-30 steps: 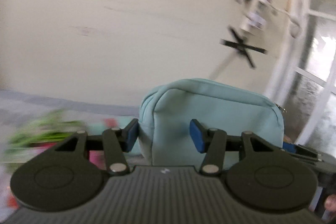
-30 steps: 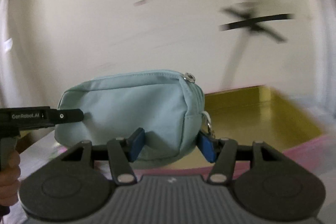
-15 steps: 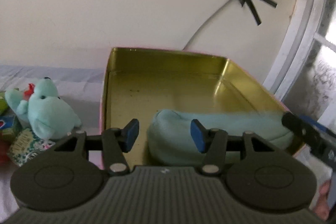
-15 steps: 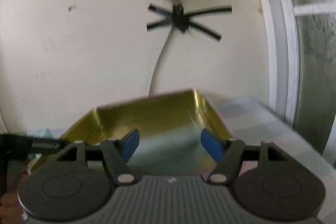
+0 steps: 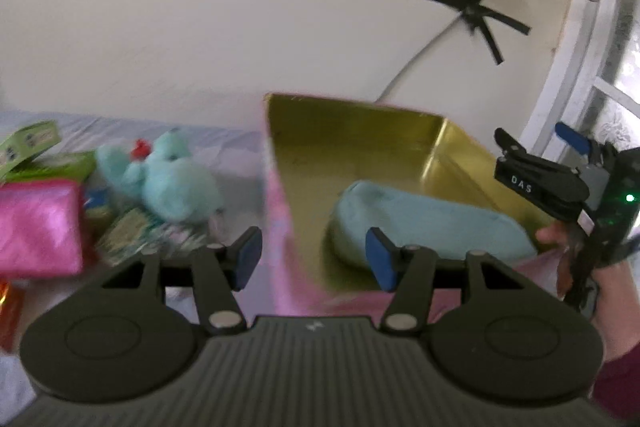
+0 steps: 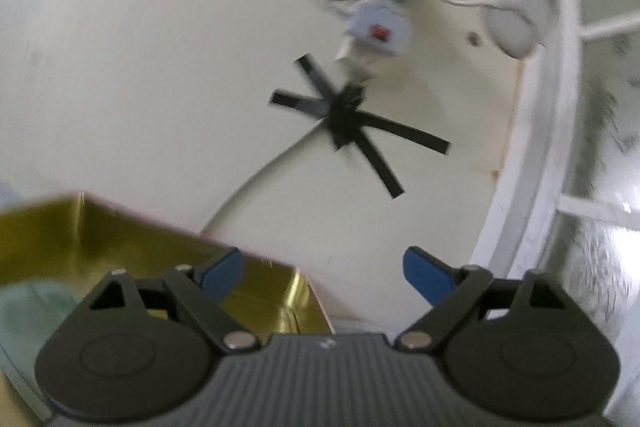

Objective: Organize objects
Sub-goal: 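Lower the light blue pouch into the gold tin and open the left gripper, then grasp the red box on the bed with the left gripper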

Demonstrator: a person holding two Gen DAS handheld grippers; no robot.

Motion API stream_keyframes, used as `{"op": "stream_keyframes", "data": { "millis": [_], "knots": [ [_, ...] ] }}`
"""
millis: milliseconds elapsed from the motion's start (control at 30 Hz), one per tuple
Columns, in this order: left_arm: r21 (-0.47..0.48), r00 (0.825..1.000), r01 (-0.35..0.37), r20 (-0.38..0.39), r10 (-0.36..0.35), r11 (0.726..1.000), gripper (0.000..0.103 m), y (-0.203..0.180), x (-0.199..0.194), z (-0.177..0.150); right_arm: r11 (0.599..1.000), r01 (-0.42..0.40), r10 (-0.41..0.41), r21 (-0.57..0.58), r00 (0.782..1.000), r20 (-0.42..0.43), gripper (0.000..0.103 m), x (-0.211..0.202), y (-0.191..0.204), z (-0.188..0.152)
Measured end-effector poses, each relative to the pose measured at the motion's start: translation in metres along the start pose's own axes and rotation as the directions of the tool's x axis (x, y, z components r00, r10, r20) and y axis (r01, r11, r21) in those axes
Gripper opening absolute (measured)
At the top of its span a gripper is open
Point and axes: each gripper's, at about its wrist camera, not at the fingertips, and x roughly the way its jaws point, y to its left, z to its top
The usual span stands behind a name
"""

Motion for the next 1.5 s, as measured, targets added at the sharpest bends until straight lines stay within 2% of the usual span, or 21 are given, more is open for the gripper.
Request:
{"op": "stream_keyframes", "data": {
  "millis": [100,133,433,500,567,633,667,700,733,767,833,867,933,967,1067,1100,1167,1267,1333,1433,1500],
  "knots": [
    [-0.031,1.000,-0.023,-0.018,0.022,0.999,0.062,0.020,-0.010,-0.006,0.998,0.028,-0.028,-0.063,1.000,0.007,0.091,-0.002,0.010,-0.002],
    [-0.047,1.000,-0.022,-0.013,0.021,0.999,0.068,0.028,-0.015,-0.008,0.997,0.031,-0.030,-0.065,1.000,0.004,0.091,-0.004,0.011,-0.003],
    [-0.120,0.994,-0.083,0.060,0.091,0.989,0.069,0.105,-0.081,-0.023,0.996,0.059,-0.059,-0.068,0.998,0.005,0.100,-0.063,0.019,-0.010],
    [-0.151,0.992,-0.103,0.056,0.113,0.983,0.069,0.129,-0.091,-0.028,0.996,0.087,-0.087,0.005,0.996,0.020,0.099,-0.076,0.014,0.001],
    [-0.195,0.987,-0.140,0.054,0.153,0.971,0.068,0.155,-0.102,-0.034,0.990,0.072,-0.084,0.120,0.992,0.096,0.099,-0.107,0.008,0.023],
    [-0.240,0.977,-0.187,0.056,0.206,0.952,0.068,0.184,-0.112,-0.039,0.974,-0.069,0.034,0.216,0.986,0.161,0.100,-0.135,0.011,0.046],
    [-0.262,0.973,-0.203,0.056,0.224,0.943,0.066,0.197,-0.116,-0.042,0.944,-0.208,0.168,0.255,0.971,0.169,0.100,-0.145,0.019,0.056],
    [-0.290,0.970,-0.215,0.051,0.240,0.932,0.065,0.212,-0.118,-0.041,0.898,-0.339,0.306,0.282,0.939,0.155,0.098,-0.150,0.030,0.063],
    [-0.320,0.967,-0.225,0.045,0.252,0.920,0.063,0.226,-0.121,-0.042,0.833,-0.456,0.440,0.313,0.889,0.126,0.093,-0.151,0.046,0.068],
    [-0.353,0.965,-0.230,0.039,0.260,0.907,0.062,0.240,-0.123,-0.043,0.753,-0.555,0.569,0.353,0.819,0.076,0.088,-0.148,0.067,0.069],
    [-0.397,0.967,-0.217,0.040,0.253,0.892,0.056,0.262,-0.126,-0.042,0.632,-0.664,0.732,0.399,0.681,-0.026,0.055,-0.139,0.114,0.067],
    [-0.400,0.969,-0.208,0.039,0.243,0.893,0.056,0.268,-0.124,-0.041,0.576,-0.702,0.792,0.419,0.607,-0.071,0.053,-0.135,0.140,0.064],
    [-0.375,0.976,-0.190,0.024,0.215,0.907,0.056,0.274,-0.116,-0.038,0.518,-0.734,0.846,0.439,0.514,-0.140,0.052,-0.128,0.186,0.058],
    [-0.352,0.981,-0.178,0.005,0.192,0.919,0.056,0.276,-0.108,-0.036,0.513,-0.742,0.854,0.432,0.491,-0.170,0.052,-0.126,0.206,0.057],
    [-0.293,0.991,-0.136,-0.044,0.129,0.946,0.056,0.276,-0.085,-0.033,0.500,-0.763,0.866,0.409,0.430,-0.257,0.053,-0.121,0.253,0.053],
    [-0.286,0.991,-0.133,-0.057,0.121,0.949,0.056,0.277,-0.079,-0.034,0.502,-0.774,0.863,0.387,0.420,-0.280,0.054,-0.121,0.266,0.053],
    [-0.303,0.994,-0.101,-0.057,0.088,0.948,0.057,0.285,-0.072,-0.037,0.527,-0.783,0.843,0.329,0.434,-0.319,0.055,-0.125,0.286,0.052],
    [-0.297,0.997,-0.065,-0.049,0.053,0.953,0.048,0.281,-0.072,-0.039,0.521,-0.807,0.841,0.279,0.429,-0.330,0.063,-0.125,0.309,0.057],
    [-0.293,0.997,-0.076,-0.045,0.066,0.953,0.046,0.276,-0.074,-0.042,0.512,-0.824,0.843,0.245,0.425,-0.331,0.054,-0.130,0.315,0.057],
    [-0.305,0.996,-0.091,-0.042,0.082,0.948,0.045,0.269,-0.088,-0.048,0.502,-0.837,0.846,0.216,0.423,-0.325,0.052,-0.148,0.318,0.057],
    [-0.310,0.996,-0.083,-0.040,0.074,0.947,0.044,0.261,-0.099,-0.052,0.486,-0.843,0.857,0.229,0.409,-0.314,0.051,-0.157,0.305,0.055]
  ]
}}
